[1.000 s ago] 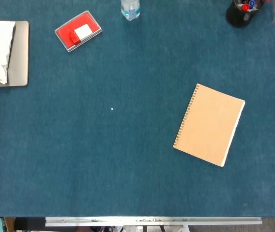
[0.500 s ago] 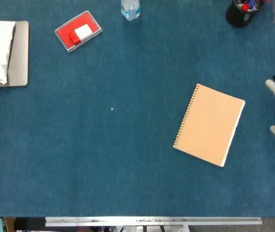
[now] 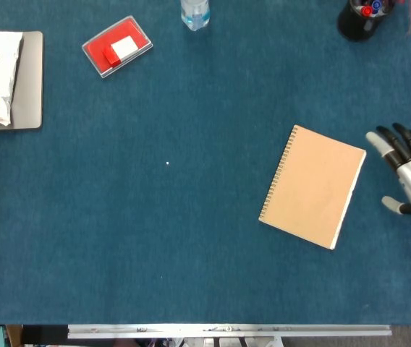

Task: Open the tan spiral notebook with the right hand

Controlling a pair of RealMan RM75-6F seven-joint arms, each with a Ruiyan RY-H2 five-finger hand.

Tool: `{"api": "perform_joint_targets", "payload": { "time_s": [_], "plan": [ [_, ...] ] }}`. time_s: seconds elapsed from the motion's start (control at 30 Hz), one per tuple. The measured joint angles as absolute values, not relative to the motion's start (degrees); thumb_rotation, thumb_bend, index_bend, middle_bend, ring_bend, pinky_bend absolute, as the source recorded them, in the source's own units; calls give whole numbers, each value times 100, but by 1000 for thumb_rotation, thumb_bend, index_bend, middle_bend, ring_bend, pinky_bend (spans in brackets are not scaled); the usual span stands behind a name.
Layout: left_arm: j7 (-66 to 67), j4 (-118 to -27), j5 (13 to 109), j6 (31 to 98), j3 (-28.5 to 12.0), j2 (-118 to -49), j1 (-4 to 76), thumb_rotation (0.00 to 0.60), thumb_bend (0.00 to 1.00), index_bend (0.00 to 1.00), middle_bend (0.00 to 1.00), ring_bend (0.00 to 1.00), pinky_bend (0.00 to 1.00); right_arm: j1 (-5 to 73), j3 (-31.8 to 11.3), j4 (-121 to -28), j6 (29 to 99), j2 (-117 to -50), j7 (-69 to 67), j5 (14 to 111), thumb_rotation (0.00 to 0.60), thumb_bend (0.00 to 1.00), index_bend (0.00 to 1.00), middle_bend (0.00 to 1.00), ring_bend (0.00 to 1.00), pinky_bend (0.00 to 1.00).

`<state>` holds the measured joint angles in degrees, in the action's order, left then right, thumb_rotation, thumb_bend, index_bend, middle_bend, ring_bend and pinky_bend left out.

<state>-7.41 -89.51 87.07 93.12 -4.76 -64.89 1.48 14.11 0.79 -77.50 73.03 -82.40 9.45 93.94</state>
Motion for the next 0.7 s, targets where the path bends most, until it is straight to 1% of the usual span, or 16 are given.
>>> {"api": "perform_joint_targets", "payload": {
  "time_s": [0.4, 0.7],
  "plan": [
    [-798, -8962, 8700, 9339, -489, -6457, 132, 600, 280, 457, 395, 311, 501, 1561, 221, -7163, 7107, -8843, 845, 9437, 600, 0, 103, 97, 43, 156],
    [-835, -8975, 8703, 9379, -499, -6429, 111, 600, 280, 457, 394, 311, 501, 1640, 280, -6793, 7090, -9183, 624, 9478, 600, 0, 103, 97, 43, 156]
  ]
}}
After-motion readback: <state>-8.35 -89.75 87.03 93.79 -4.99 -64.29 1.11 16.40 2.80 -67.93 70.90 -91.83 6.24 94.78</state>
